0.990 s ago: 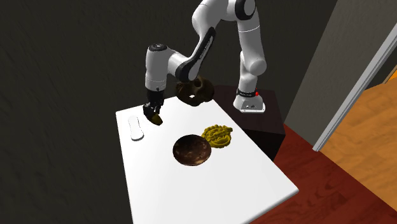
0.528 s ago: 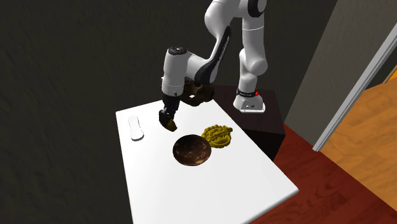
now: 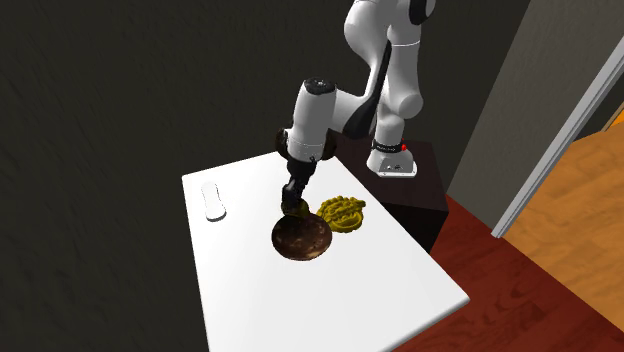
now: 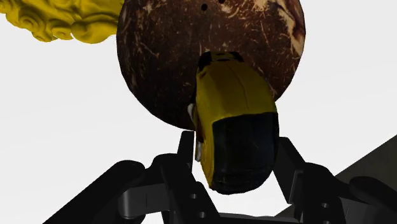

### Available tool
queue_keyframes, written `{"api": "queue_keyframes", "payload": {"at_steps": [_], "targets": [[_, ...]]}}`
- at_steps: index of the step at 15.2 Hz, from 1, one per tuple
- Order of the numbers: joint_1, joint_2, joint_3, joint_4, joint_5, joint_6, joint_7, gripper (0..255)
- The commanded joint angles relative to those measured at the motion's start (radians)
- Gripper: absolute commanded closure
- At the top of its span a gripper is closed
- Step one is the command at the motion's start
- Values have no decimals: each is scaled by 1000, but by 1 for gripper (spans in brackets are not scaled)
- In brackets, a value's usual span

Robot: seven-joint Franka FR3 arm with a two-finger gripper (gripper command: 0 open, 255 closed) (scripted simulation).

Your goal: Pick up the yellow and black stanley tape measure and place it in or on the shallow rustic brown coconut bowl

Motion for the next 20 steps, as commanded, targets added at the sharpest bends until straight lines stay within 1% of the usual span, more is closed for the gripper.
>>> {"api": "queue_keyframes", "payload": {"at_steps": [1, 2, 8, 18, 20], "targets": [[28, -11, 21, -5, 0, -13, 50, 255], [34, -13, 27, -6, -1, -15, 62, 255], [50, 53, 6, -25, -90, 44, 131, 255], [99, 171, -60, -35, -254, 131, 259, 255], [99, 171, -61, -35, -254, 131, 259, 255]]}}
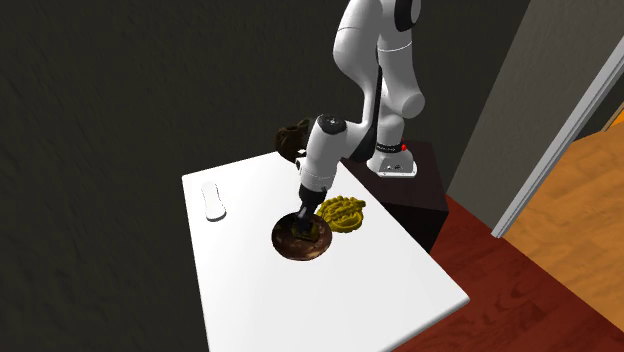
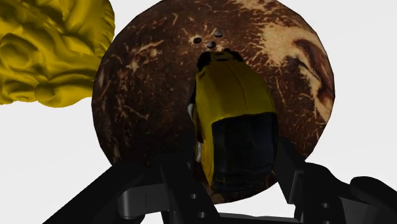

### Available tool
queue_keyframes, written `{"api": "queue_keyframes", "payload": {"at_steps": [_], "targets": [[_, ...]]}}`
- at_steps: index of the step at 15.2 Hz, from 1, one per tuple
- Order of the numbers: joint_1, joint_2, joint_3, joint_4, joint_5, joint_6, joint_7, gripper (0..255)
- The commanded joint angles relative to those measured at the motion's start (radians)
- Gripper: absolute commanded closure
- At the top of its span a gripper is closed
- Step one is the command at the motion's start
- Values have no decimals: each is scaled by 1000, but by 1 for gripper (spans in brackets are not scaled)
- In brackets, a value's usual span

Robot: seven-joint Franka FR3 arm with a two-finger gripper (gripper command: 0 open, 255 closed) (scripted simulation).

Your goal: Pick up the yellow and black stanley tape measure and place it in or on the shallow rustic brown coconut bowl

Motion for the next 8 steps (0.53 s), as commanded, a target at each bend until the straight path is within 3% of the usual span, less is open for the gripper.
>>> {"api": "queue_keyframes", "payload": {"at_steps": [1, 5, 6, 8], "targets": [[1, 2, -2, -1, -4, 3, 3, 255], [1, 2, -2, -1, -4, 3, 3, 255], [1, 2, -2, -1, -4, 3, 3, 0], [1, 2, -2, -1, -4, 3, 3, 0]]}}
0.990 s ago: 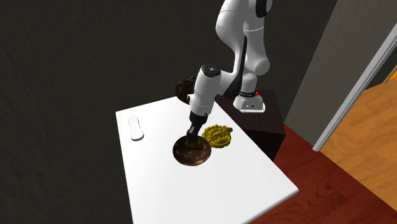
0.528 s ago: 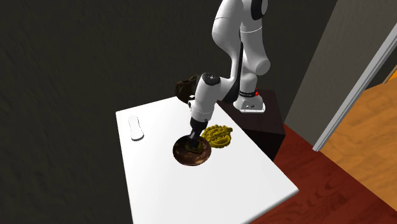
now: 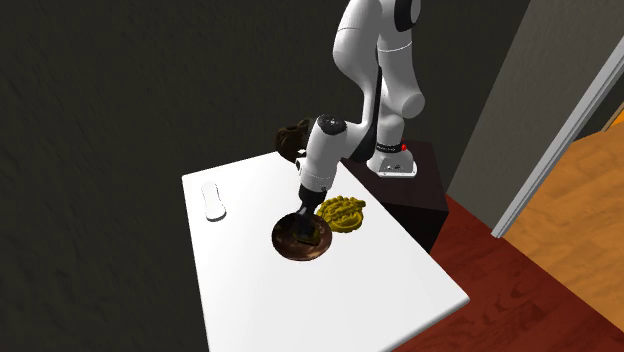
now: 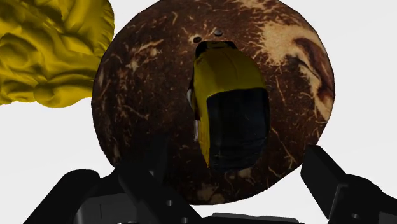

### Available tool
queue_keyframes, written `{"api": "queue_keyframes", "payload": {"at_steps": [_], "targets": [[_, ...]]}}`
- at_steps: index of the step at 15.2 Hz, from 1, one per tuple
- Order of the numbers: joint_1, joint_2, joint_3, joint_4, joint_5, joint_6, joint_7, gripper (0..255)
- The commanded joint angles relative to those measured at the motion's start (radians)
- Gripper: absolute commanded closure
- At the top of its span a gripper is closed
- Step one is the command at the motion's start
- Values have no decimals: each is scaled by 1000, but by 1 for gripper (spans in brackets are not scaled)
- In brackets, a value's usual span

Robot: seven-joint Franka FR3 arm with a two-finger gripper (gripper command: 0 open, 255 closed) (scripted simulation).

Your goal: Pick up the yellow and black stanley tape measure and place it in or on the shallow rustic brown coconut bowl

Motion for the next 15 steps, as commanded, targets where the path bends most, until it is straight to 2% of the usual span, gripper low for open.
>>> {"api": "queue_keyframes", "payload": {"at_steps": [1, 3, 7, 15], "targets": [[0, 0, 0, 0, 0, 0, 0, 0], [0, 0, 0, 0, 0, 0, 0, 0], [-50, -133, 77, -19, 166, -72, -113, 0], [-48, -133, 75, -19, 167, -71, -113, 0]]}}
